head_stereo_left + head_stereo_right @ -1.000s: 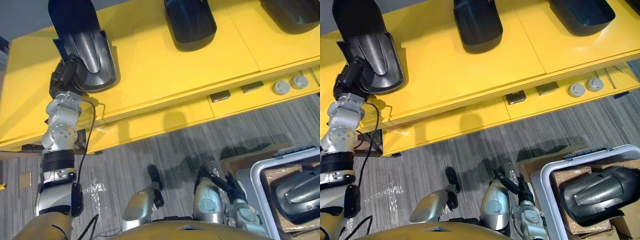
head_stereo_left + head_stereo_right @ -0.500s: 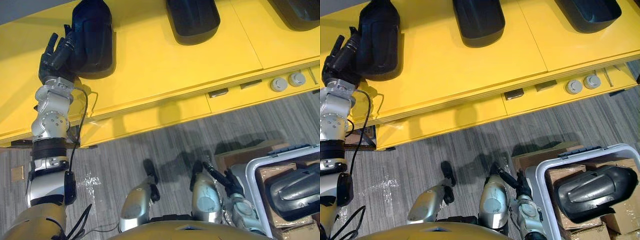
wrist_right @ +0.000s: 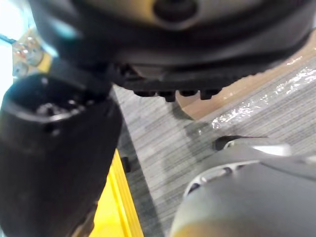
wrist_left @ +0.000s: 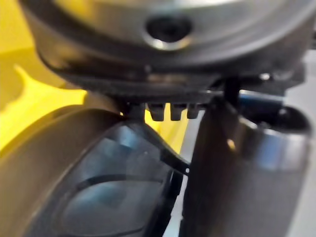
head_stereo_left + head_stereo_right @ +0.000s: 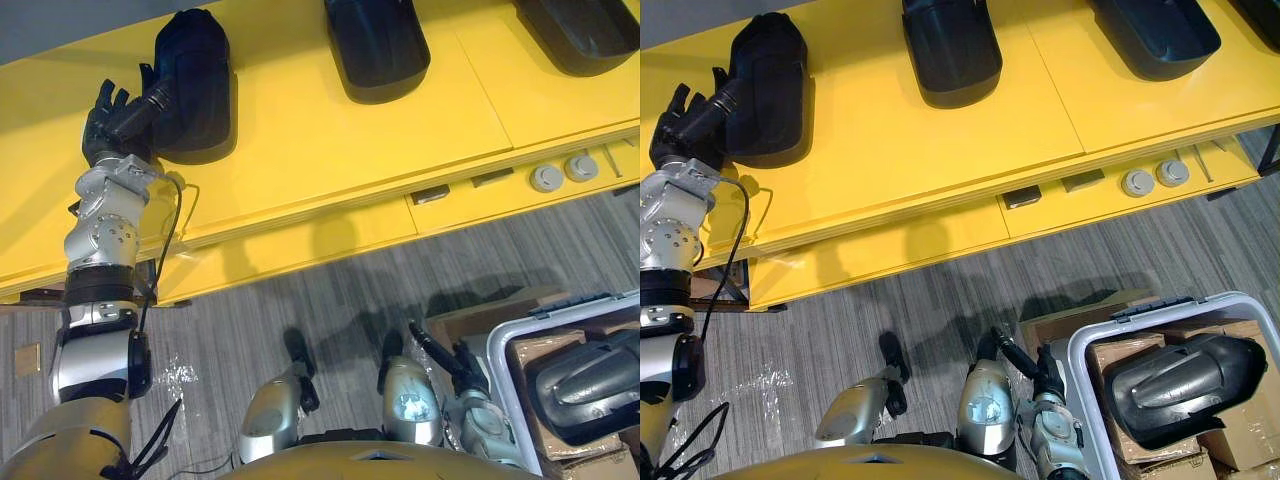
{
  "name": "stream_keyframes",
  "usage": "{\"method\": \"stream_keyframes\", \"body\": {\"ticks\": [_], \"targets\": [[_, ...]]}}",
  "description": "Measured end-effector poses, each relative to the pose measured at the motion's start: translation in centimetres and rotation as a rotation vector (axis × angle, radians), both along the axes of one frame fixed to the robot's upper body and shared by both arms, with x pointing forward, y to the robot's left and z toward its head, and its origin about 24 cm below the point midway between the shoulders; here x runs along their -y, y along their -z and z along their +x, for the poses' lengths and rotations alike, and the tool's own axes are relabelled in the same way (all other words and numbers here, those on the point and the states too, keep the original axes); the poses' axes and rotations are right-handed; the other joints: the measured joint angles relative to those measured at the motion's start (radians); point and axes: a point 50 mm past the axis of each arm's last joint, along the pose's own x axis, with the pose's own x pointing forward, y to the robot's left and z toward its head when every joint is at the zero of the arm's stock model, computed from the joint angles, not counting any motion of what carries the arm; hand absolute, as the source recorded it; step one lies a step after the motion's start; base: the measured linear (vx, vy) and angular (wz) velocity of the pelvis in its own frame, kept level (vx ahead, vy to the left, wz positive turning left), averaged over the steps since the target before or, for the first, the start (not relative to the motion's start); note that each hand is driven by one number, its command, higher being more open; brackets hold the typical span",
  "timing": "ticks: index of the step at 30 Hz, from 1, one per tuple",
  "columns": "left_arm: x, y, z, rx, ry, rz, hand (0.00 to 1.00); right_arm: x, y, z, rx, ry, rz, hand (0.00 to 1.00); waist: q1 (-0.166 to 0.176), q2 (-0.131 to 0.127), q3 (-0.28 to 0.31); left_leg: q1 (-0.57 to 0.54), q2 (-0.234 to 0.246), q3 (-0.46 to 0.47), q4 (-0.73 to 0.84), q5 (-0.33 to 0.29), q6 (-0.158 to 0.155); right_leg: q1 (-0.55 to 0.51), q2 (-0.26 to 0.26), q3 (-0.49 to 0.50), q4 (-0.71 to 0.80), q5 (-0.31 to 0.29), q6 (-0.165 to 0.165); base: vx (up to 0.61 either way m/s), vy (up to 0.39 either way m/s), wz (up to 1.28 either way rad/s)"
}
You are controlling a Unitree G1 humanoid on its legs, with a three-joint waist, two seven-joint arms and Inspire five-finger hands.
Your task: Walk over and take three plastic housings, then place them on the shelf
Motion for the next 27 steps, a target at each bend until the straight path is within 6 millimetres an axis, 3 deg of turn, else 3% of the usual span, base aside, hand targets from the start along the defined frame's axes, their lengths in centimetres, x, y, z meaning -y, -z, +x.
{"method": "stream_keyframes", "body": {"ticks": [3, 8, 12, 17, 18, 21, 22, 26, 27], "targets": [[-0.3, 0.4, -0.2, -0.055, 0.006, 0.109, 1.0, -0.2, -0.6, -0.2, 0.052, 0.029, -0.035, 1.0, 0.004, 0.001, -0.025, 0.02, 0.0, 0.002, -0.016, 0.003, 0.004, 0.029, 0.007, -0.008, -0.034, 0.007, 0.001, 0.09, 0.008, -0.02], [-0.6, 3.9, -1.3, -0.187, 0.089, 0.121, 1.0, -1.1, -1.9, 0.2, 0.15, 0.063, -0.054, 1.0, 0.01, -0.003, -0.118, 0.076, 0.0, 0.03, -0.021, -0.013, -0.001, 0.117, 0.017, -0.015, -0.115, 0.019, 0.005, 0.14, 0.016, -0.06], [-0.9, 5.7, -2.0, -0.279, 0.085, 0.212, 1.0, -1.4, -4.4, 1.6, 0.299, 0.062, -0.132, 1.0, 0.021, 0.006, -0.182, 0.121, 0.006, 0.051, -0.021, -0.027, -0.004, 0.18, 0.029, -0.014, -0.166, 0.026, 0.005, 0.09, 0.004, -0.09], [-1.5, 4.7, -3.0, -0.249, 0.055, 0.322, 1.0, -1.3, -9.8, 3.3, 0.576, 0.106, -0.251, 1.0, 0.025, 0.021, -0.199, 0.148, 0.021, 0.063, -0.021, -0.039, -0.001, 0.206, 0.045, -0.014, -0.175, 0.039, -0.002, 0.01, -0.001, -0.08], [-1.5, 4.0, -3.8, -0.183, 0.057, 0.351, 1.0, -1.3, -12.2, 3.5, 0.691, 0.106, -0.315, 1.0, 0.024, 0.021, -0.2, 0.154, 0.021, 0.067, -0.021, -0.04, -0.001, 0.214, 0.046, -0.014, -0.183, 0.042, 0.001, -0.03, 0.009, -0.07], [-0.6, 3.0, -5.6, -0.092, 0.083, 0.419, 1.0, -1.0, -17.0, 3.9, 0.899, 0.146, -0.446, 1.0, 0.028, 0.02, -0.225, 0.149, 0.021, 0.067, -0.021, -0.041, 0.0, 0.217, 0.047, -0.018, -0.199, 0.052, 0.004, -0.04, 0.012, -0.01], [-0.4, 3.1, -6.0, -0.08, 0.083, 0.438, 1.0, -0.9, -18.0, 3.9, 0.946, 0.16, -0.479, 1.0, 0.032, 0.02, -0.234, 0.149, 0.021, 0.067, -0.022, -0.041, 0.0, 0.217, 0.047, -0.018, -0.202, 0.054, 0.005, 0.0, 0.0, 0.0], [0.9, 5.3, -9.4, -0.034, 0.018, 0.478, 1.0, 0.4, -25.5, 4.3, 1.299, 0.26, -0.635, 1.0, 0.055, 0.013, -0.29, 0.149, 0.018, 0.044, -0.023, -0.039, 0.003, 0.25, 0.048, -0.052, -0.236, 0.069, 0.013, -0.03, 0.003, 0.15], [1.0, 5.7, -10.0, -0.035, -0.002, 0.477, 1.0, 0.4, -26.3, 4.4, 1.339, 0.254, -0.639, 1.0, 0.061, 0.013, -0.295, 0.147, 0.018, 0.043, -0.023, -0.039, 0.004, 0.25, 0.048, -0.054, -0.238, 0.07, 0.013, -0.07, -0.008, 0.18]]}}
